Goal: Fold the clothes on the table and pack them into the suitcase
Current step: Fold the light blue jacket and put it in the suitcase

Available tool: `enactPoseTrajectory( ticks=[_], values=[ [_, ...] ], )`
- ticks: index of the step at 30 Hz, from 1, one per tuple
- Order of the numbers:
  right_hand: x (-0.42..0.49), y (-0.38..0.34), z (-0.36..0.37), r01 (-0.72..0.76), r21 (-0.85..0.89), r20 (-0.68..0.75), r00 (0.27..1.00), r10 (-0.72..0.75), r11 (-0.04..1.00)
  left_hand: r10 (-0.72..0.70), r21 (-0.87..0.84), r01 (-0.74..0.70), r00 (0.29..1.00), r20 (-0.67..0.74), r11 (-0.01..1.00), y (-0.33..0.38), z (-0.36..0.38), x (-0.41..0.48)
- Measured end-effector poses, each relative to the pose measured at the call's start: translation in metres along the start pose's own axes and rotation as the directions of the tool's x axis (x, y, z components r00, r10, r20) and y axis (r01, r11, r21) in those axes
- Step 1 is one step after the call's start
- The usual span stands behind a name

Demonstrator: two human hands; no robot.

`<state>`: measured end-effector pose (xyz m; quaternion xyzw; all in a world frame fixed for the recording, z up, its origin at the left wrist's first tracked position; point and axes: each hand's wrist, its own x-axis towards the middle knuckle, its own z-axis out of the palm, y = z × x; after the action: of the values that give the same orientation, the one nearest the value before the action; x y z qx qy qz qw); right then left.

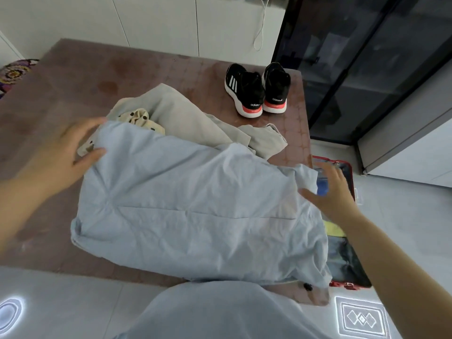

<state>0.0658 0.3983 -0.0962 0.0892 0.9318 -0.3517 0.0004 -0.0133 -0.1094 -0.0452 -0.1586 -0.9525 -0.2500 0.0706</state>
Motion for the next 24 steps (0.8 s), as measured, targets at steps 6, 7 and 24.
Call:
enactPoseTrajectory(
  ticks=[6, 7, 24],
  values=[
    [0.054, 0.008, 0.017, -0.014, -0.100, 0.544, 0.836, 0.067, 0.995, 0.069, 0.209, -0.203, 0.856, 0.512, 0.957, 0.008, 0.017, 0.052],
    [0.055, 0.012, 0.022, -0.007, -0.134, 0.555, 0.828, 0.081, 0.991, 0.050, 0.276, -0.212, 0.866, 0.497, 0.938, 0.006, 0.018, 0.053],
    [0.047, 0.033, -0.031, -0.430, 0.338, 0.340, 0.885, 0.317, 0.837, -0.292, -0.032, 0.301, 0.941, 0.168, 0.953, -0.014, -0.004, 0.103]
  ],
)
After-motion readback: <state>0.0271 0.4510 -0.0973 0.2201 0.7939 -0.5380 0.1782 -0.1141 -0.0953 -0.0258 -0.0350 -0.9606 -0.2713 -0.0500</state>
